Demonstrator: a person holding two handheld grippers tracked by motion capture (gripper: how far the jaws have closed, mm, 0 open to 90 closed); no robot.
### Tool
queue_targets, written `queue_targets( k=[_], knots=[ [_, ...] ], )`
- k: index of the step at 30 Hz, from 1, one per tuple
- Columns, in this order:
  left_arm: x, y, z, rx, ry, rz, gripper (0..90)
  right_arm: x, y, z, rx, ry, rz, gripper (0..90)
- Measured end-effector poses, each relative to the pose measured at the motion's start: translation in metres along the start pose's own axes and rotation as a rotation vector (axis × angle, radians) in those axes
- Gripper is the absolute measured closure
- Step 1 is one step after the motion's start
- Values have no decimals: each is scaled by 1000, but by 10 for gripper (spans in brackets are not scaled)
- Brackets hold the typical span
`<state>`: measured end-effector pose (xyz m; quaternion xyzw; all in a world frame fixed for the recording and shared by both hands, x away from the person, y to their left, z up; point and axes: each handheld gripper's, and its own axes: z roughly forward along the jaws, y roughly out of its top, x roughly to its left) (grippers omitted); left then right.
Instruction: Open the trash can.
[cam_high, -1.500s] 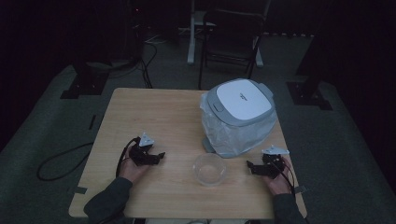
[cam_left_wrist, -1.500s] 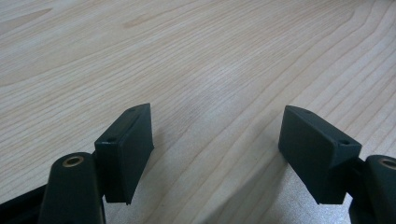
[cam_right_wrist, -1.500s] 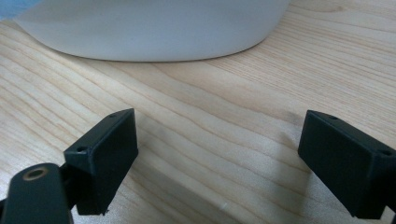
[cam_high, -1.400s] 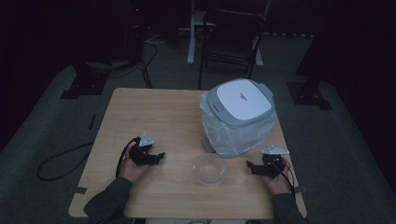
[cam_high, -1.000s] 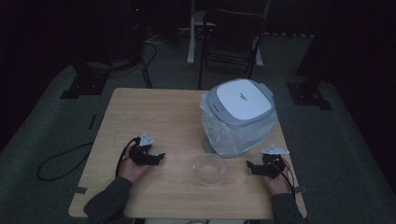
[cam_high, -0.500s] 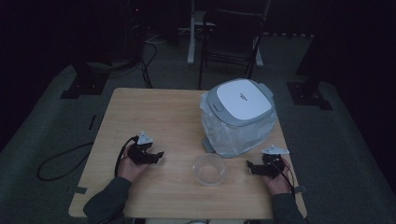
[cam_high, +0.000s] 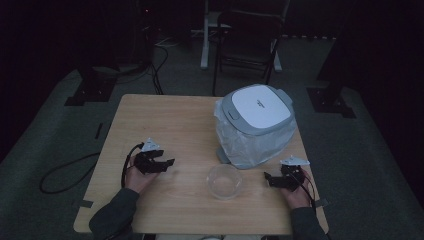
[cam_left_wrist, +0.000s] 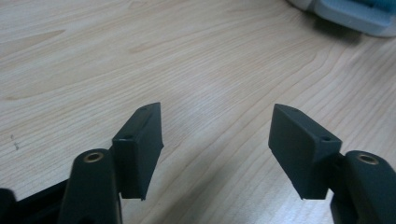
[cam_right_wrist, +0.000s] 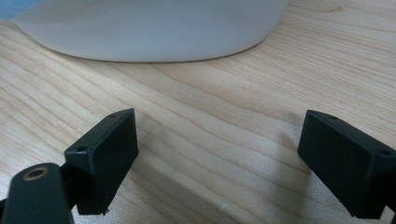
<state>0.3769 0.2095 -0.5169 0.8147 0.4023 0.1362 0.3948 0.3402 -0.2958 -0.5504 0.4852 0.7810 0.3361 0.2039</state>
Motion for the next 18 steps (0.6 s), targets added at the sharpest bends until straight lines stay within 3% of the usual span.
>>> queue_targets(
  k=[18],
  knots=[
    [5, 7, -8, -15, -22, -26, 406, 0, 0, 0, -1, -3, 3, 113]
  ],
)
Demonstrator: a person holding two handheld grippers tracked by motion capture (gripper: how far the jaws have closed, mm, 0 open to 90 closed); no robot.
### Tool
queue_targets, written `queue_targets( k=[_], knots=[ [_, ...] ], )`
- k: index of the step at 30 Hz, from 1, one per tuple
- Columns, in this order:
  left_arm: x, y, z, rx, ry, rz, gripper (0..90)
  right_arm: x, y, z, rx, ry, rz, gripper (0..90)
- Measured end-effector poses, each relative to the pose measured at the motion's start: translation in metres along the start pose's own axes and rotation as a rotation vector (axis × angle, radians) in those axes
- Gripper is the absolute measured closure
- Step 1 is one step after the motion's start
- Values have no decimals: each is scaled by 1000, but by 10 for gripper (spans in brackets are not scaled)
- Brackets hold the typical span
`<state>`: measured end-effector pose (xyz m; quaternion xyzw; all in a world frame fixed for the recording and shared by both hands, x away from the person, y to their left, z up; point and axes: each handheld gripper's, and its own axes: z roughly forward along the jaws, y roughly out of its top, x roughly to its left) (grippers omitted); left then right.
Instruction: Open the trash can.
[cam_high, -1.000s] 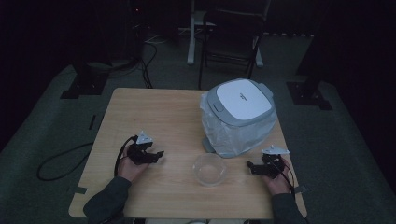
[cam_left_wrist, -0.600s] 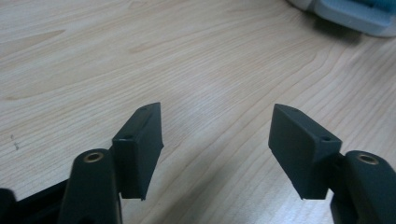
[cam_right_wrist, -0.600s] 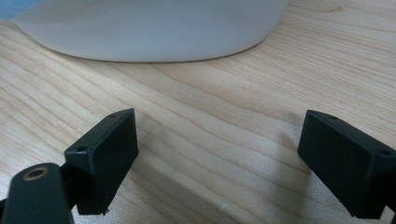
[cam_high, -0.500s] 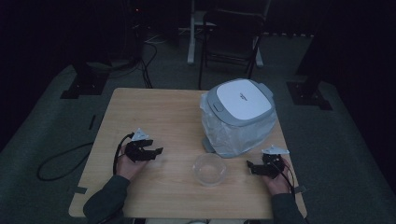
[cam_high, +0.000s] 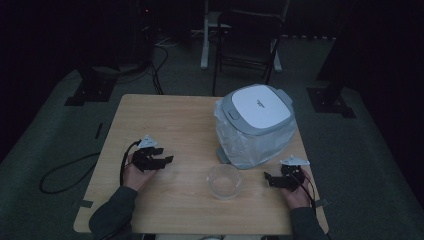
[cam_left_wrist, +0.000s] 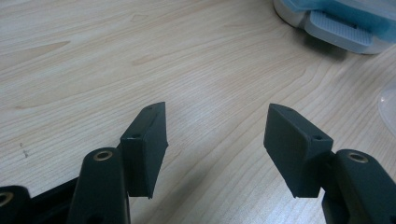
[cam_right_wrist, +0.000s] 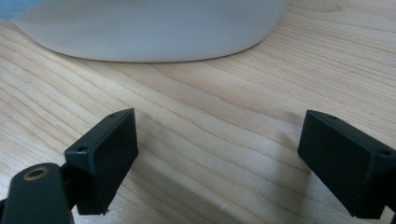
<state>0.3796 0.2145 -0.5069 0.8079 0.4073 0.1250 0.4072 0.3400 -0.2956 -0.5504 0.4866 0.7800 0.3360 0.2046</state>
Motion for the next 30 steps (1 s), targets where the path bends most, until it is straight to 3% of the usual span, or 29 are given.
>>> queue_targets(
  k=[15, 30],
  knots=[
    [-1, 8, -2, 5, -25, 7, 436, 0, 0, 0, 0, -3, 3, 113],
    [-6, 25, -5, -1, -31, 42, 453, 0, 0, 0, -1, -4, 3, 113]
  ],
)
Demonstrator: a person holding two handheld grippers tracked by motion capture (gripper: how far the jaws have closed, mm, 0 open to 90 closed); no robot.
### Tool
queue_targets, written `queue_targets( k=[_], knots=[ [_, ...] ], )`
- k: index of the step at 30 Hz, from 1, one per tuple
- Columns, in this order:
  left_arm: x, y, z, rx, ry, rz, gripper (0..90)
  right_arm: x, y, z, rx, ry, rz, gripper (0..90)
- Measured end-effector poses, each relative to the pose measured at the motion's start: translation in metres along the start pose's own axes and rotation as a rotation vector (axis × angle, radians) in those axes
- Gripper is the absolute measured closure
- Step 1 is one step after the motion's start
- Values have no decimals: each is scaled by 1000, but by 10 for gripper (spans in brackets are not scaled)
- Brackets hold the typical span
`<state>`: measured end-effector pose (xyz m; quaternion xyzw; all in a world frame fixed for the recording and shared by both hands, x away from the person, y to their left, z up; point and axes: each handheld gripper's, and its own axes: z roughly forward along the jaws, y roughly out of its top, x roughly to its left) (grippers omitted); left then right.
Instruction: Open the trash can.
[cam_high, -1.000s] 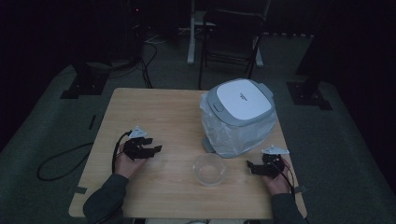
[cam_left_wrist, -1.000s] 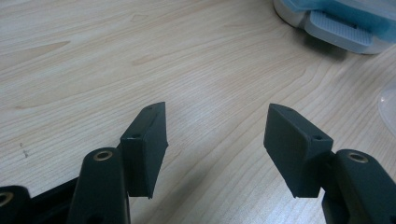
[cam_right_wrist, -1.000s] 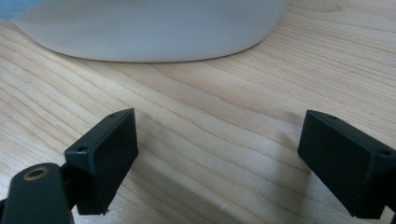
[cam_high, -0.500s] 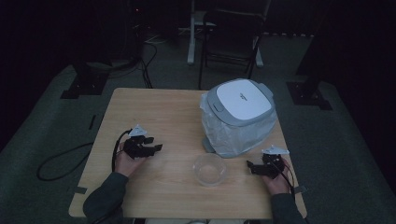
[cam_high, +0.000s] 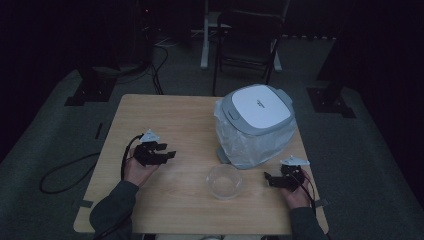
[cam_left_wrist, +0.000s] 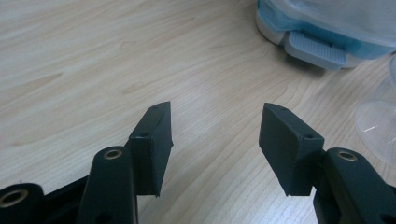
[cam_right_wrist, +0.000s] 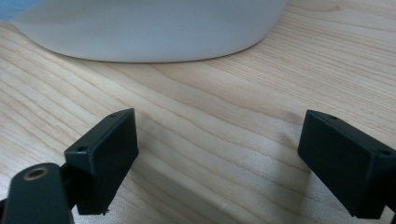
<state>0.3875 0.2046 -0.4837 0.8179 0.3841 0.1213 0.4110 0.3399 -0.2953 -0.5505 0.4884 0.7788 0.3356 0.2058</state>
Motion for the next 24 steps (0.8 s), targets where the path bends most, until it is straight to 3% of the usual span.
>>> queue_targets(
  k=[12, 24],
  knots=[
    [-4, 16, -1, 0, -7, 31, 457, 0, 0, 0, 0, 0, -1, 112],
    [-5, 26, -5, -11, -21, 36, 463, 0, 0, 0, 0, 0, -1, 113]
  ],
)
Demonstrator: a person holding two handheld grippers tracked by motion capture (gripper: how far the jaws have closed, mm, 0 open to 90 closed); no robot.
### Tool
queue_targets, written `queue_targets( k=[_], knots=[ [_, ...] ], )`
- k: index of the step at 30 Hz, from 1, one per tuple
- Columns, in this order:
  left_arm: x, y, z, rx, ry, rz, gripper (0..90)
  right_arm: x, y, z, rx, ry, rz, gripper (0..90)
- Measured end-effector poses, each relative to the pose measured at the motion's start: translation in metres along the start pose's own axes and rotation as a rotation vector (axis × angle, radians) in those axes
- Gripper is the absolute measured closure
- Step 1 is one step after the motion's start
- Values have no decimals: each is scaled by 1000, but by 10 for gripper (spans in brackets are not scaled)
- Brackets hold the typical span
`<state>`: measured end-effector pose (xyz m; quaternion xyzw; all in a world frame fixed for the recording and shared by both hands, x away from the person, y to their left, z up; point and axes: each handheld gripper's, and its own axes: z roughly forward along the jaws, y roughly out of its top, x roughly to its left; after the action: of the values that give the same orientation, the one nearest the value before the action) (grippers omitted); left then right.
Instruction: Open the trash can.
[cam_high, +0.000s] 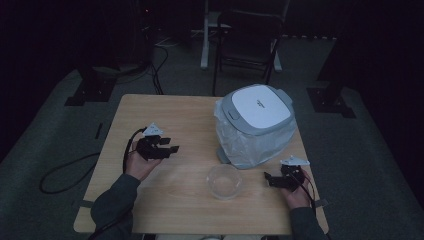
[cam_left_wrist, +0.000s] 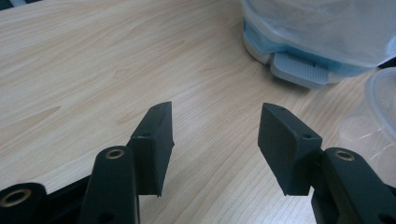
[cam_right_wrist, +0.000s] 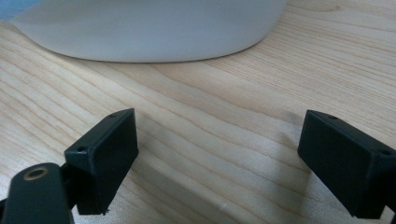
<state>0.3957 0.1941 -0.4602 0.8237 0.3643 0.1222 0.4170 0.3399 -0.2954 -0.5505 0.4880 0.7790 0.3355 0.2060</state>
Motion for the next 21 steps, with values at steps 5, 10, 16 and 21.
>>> queue_targets(
  k=[5, 10, 16, 21],
  knots=[
    [0, 5, -1, -6, -6, 4, 463, 0, 0, 0, 0, 0, 0, 113],
    [-1, 8, -2, -9, -11, 8, 462, 0, 0, 0, 0, 0, 0, 113],
    [-2, 14, -3, -18, -17, 14, 462, 0, 0, 0, 0, 0, 0, 113],
    [-3, 19, -6, -30, -22, 19, 462, 0, 0, 0, 0, 0, 0, 113]
  ],
)
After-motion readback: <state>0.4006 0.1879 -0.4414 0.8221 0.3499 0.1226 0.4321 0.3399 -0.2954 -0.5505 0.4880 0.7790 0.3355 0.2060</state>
